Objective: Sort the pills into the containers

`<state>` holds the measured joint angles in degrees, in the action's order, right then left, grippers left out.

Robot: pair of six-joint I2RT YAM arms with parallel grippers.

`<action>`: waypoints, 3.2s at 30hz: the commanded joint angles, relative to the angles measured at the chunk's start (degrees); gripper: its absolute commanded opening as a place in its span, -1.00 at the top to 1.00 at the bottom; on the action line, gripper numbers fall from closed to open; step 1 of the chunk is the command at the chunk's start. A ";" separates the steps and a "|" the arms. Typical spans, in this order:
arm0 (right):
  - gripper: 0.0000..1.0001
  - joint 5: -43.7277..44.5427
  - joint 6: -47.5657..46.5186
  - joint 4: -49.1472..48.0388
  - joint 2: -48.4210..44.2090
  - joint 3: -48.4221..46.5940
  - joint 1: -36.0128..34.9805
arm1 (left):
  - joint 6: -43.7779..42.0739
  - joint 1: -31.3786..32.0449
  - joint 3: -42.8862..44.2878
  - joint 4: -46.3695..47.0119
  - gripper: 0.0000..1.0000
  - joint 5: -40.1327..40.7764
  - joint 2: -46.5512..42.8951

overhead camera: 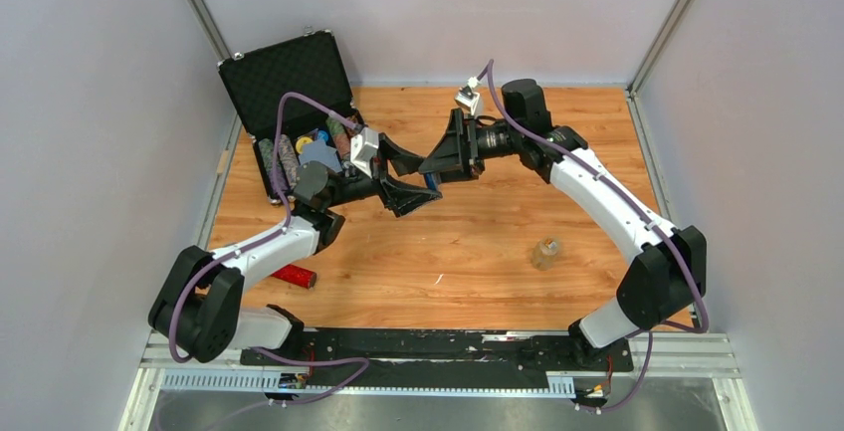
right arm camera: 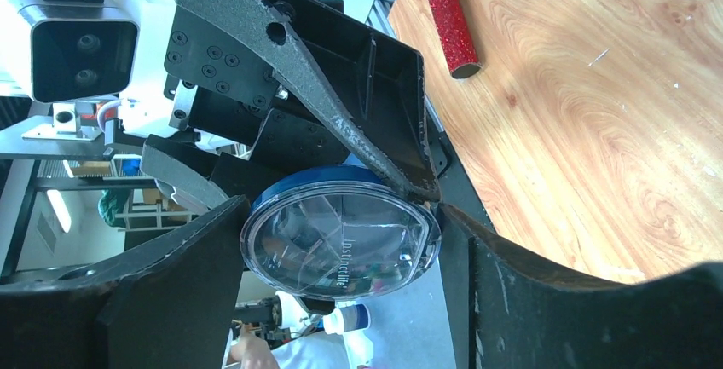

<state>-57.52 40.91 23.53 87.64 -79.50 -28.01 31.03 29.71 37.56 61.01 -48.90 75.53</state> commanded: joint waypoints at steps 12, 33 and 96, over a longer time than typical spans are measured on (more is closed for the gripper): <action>0.17 -9.27 9.09 -10.20 -4.69 -1.36 0.17 | 9.62 -2.98 -3.90 19.12 1.00 5.22 1.95; 0.34 -13.16 20.08 -28.42 -8.23 5.53 2.33 | 13.00 -3.42 -6.38 25.79 1.00 9.10 -0.40; 0.32 18.53 -7.19 0.44 12.66 7.36 1.44 | -3.57 -6.55 9.63 -64.74 -0.65 28.95 -3.50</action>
<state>-40.12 33.08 24.86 99.22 -71.05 -25.87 23.00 23.46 45.82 3.11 -14.59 67.20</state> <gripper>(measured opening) 0.746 0.905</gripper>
